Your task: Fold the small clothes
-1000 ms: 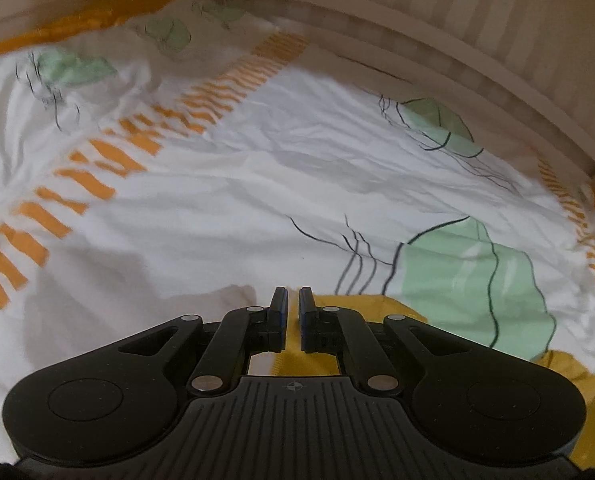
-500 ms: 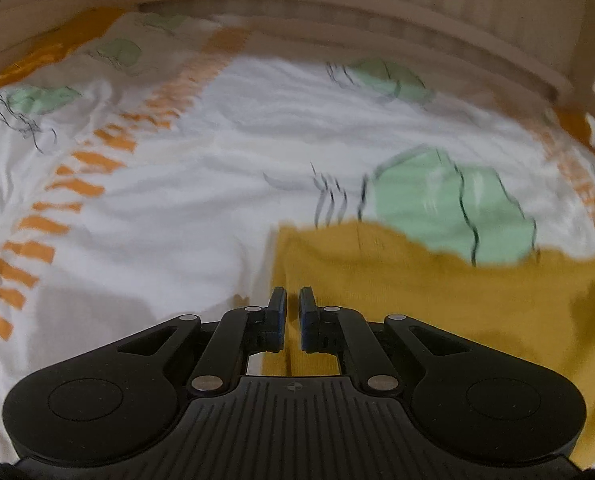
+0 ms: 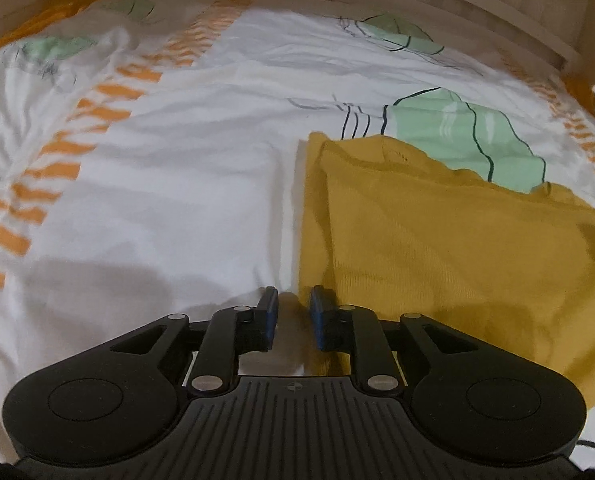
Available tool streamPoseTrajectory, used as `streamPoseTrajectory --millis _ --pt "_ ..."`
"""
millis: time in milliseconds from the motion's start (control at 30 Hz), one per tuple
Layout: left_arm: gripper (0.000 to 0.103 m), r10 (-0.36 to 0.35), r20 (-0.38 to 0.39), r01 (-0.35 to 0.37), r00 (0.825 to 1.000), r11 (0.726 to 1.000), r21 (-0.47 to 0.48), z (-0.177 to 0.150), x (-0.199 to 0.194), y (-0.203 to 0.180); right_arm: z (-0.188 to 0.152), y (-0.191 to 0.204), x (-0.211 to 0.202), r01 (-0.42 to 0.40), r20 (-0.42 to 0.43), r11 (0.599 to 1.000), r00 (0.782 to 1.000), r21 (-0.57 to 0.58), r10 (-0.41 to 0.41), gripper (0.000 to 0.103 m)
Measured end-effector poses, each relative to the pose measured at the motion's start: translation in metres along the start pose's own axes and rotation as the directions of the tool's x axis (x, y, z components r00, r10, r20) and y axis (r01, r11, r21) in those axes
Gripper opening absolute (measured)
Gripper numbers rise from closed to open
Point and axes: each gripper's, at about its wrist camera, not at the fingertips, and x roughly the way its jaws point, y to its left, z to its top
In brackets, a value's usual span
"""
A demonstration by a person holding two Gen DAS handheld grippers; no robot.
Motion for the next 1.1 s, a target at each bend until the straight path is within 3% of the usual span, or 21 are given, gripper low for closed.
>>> streamPoseTrajectory --millis 100,233,467,767,833,900,967,1000,1100 --pt "0.019 -0.009 0.017 0.01 1.0 1.0 -0.024 -0.01 -0.003 0.003 0.008 0.012 -0.022 -0.051 0.046 0.999 0.998 -0.014 0.051 0.04" --pt "0.019 -0.018 0.024 0.018 1.0 1.0 -0.023 -0.01 -0.003 0.005 0.006 0.052 -0.043 -0.188 0.028 0.976 0.981 -0.108 0.192 0.04" --pt "0.02 -0.037 -0.008 0.037 0.999 0.999 -0.004 -0.011 -0.006 0.005 -0.013 0.143 -0.034 -0.381 -0.085 0.887 0.924 -0.26 0.372 0.04" --pt "0.02 -0.057 -0.028 0.057 0.998 0.998 -0.027 -0.013 -0.009 0.009 -0.015 0.198 0.022 -0.445 -0.176 0.839 0.895 -0.314 0.409 0.04" --pt "0.02 -0.067 -0.035 0.066 0.997 0.997 -0.044 -0.013 -0.009 0.012 -0.018 0.205 0.026 -0.456 -0.193 0.825 0.89 -0.335 0.414 0.051" --pt "0.02 -0.072 -0.04 0.07 0.997 0.996 -0.052 -0.013 -0.01 0.012 -0.021 0.209 0.026 -0.47 -0.211 0.811 0.883 -0.349 0.42 0.054" --pt "0.02 -0.07 -0.042 0.068 0.997 0.996 -0.051 -0.013 -0.01 0.011 -0.024 0.213 0.028 -0.465 -0.233 0.801 0.885 -0.378 0.403 0.046" --pt "0.02 -0.069 -0.042 0.067 0.997 0.997 -0.049 -0.013 -0.01 0.011 -0.026 0.216 0.028 -0.461 -0.239 0.795 0.887 -0.394 0.396 0.005" --pt "0.02 -0.065 -0.044 0.063 0.997 0.997 -0.049 -0.013 -0.01 0.011 -0.029 0.224 0.029 -0.421 -0.22 0.786 0.907 -0.453 0.359 0.004"
